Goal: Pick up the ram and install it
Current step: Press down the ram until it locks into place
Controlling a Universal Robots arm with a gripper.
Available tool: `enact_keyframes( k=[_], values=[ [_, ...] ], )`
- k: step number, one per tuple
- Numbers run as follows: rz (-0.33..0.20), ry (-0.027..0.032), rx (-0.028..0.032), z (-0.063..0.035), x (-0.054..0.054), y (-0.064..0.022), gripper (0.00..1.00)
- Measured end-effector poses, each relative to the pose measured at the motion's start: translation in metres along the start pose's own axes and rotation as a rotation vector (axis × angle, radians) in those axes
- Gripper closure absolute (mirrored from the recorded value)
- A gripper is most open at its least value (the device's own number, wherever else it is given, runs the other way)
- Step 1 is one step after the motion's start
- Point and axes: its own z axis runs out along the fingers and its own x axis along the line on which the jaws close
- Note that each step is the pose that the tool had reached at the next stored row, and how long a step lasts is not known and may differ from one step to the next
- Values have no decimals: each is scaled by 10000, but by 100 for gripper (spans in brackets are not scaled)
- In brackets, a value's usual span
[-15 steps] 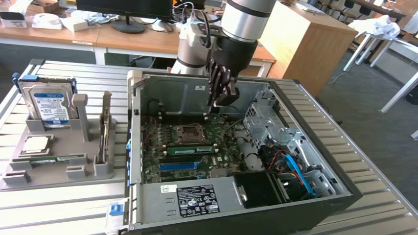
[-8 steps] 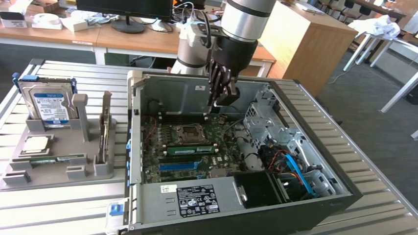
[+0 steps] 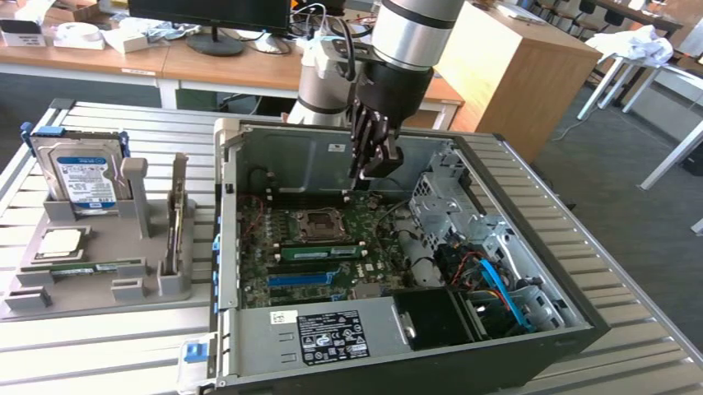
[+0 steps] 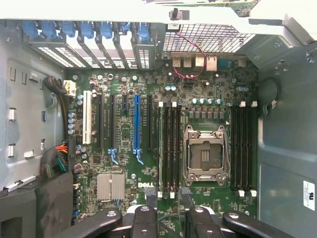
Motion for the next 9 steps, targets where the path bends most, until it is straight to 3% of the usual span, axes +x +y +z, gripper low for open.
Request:
enact_keyframes(
  k=[4,6,9],
  values=[
    [0,0,0,0,0,0,70],
    [0,0,0,0,0,0,83],
    [0,-1,0,0,0,0,90]
  ],
)
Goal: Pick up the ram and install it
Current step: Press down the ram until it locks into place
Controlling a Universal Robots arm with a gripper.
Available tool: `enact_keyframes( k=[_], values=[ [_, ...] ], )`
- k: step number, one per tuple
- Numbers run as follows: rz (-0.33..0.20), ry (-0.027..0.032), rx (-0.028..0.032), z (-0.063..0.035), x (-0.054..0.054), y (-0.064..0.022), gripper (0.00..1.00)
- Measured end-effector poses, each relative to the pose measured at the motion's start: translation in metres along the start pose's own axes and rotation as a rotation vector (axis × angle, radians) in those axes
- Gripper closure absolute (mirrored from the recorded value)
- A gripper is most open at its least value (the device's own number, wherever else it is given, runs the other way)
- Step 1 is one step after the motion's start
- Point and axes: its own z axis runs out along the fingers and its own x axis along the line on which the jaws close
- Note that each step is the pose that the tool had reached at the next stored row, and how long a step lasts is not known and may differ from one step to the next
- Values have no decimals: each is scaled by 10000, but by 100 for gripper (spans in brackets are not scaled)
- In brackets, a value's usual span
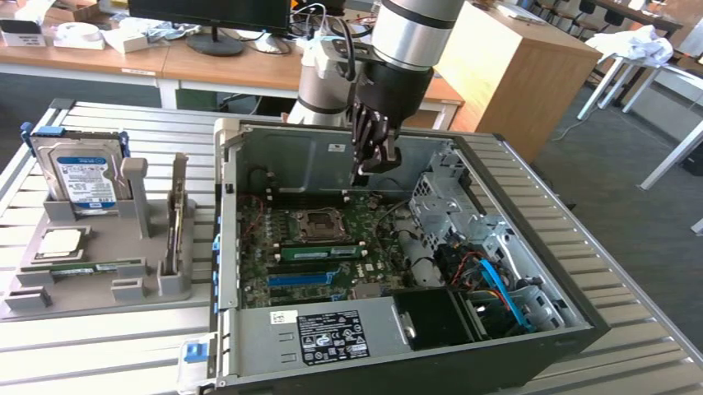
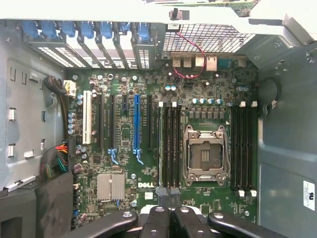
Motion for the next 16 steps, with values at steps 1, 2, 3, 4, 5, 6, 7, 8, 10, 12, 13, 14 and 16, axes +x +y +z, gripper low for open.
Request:
enact_keyframes(
  k=[1,2,3,4,5,6,7,8,10,12,13,14,16],
  values=[
    [0,1,0,0,0,0,90],
    [0,1,0,0,0,0,90],
    [0,1,0,0,0,0,90],
    [0,1,0,0,0,0,90],
    [0,0,0,0,0,0,90],
    [0,0,0,0,0,0,90],
    [0,0,0,0,0,0,90],
    [0,0,0,0,0,0,90],
    [0,1,-1,-1,0,-8,90],
    [0,2,-1,-2,0,-27,90],
    [1,2,-1,-2,0,-41,90],
    [1,2,0,-2,0,-56,90],
    [1,2,-1,-3,0,-85,90]
  ],
)
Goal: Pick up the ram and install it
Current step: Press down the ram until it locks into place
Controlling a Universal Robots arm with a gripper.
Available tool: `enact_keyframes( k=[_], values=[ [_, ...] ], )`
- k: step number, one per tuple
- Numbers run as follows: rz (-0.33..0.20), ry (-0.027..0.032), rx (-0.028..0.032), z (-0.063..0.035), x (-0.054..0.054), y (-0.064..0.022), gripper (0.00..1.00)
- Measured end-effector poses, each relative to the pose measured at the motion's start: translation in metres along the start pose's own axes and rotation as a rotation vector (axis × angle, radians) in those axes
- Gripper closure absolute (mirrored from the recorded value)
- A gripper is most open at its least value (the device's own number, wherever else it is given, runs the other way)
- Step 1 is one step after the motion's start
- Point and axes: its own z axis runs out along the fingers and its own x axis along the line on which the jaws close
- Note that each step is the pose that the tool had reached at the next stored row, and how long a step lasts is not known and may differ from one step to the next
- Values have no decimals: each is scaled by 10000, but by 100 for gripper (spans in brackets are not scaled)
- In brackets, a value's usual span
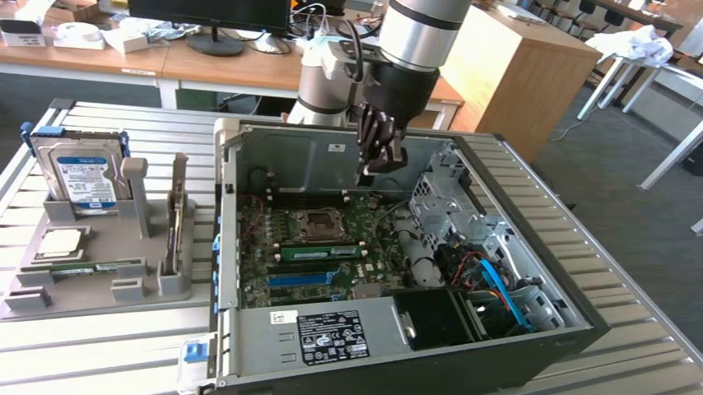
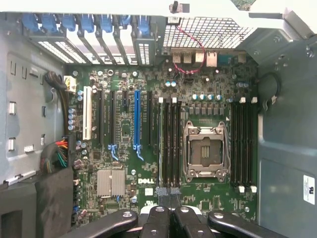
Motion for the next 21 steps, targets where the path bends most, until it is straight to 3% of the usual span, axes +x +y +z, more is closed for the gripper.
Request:
enact_keyframes(
  k=[12,21],
  values=[
    [1,-1,-7,-6,-2,-247,90],
    [0,-1,-7,-8,-2,-311,90]
  ],
)
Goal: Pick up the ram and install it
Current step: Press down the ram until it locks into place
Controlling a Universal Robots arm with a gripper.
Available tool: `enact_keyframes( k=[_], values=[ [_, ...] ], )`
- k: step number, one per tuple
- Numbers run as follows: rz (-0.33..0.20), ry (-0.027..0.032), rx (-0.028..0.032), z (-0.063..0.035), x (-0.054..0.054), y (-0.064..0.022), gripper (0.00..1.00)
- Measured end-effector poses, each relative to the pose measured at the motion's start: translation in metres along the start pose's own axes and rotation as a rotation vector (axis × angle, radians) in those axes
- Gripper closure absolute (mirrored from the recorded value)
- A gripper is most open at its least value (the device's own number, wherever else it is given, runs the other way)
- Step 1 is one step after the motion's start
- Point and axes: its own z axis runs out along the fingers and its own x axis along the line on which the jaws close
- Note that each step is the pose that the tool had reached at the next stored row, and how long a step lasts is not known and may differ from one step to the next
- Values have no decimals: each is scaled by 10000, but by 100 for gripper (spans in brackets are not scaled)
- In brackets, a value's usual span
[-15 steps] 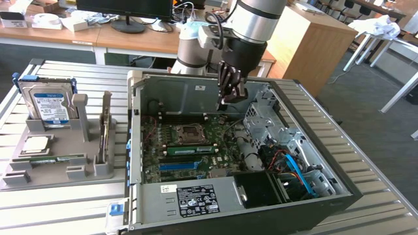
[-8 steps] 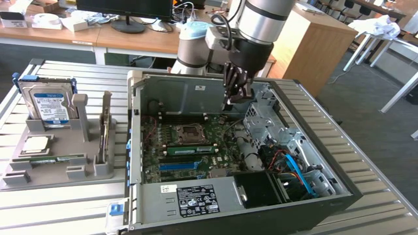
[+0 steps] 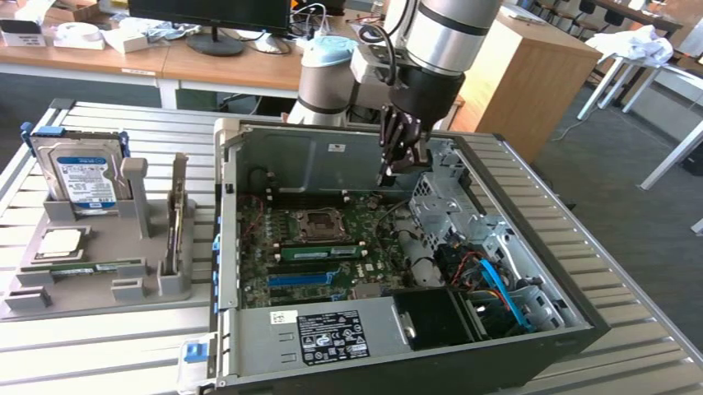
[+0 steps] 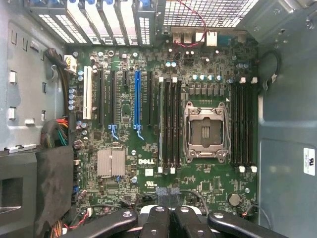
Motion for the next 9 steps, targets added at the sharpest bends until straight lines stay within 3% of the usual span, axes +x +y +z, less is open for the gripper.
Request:
enact_keyframes(
  k=[9],
  values=[
    [0,0,0,57,2,-2,90]
  ],
)
